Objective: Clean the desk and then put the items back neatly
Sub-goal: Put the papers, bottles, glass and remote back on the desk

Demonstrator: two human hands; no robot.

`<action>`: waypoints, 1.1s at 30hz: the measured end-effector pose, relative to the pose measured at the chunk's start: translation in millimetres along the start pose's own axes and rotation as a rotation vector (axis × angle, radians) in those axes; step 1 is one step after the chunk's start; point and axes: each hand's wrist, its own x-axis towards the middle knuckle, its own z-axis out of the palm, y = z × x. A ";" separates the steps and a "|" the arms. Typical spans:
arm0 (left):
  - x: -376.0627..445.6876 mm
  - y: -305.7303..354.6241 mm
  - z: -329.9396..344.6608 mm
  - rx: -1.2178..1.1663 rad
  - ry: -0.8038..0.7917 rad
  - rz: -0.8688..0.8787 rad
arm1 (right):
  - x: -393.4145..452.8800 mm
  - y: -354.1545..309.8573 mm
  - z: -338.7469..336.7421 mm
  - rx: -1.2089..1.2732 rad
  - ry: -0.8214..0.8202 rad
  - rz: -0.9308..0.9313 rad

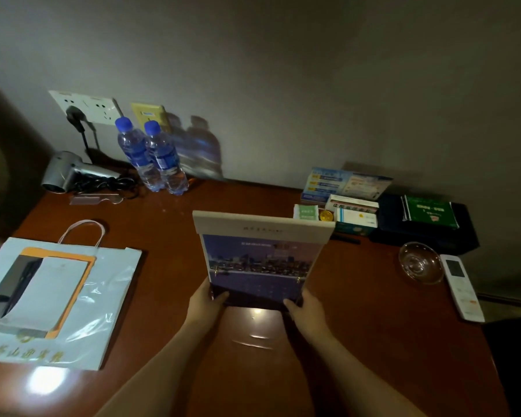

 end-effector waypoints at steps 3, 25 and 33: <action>-4.6 -14.8 5.1 0.013 -0.028 -0.062 | -3.5 11.2 1.0 -0.124 -0.028 -0.007; 25.2 -18.7 6.2 0.009 0.232 -0.224 | 32.2 -1.0 19.5 -0.046 0.002 0.015; 96.8 12.7 -6.0 0.001 0.250 -0.244 | 107.0 -38.9 29.1 -0.073 0.011 0.070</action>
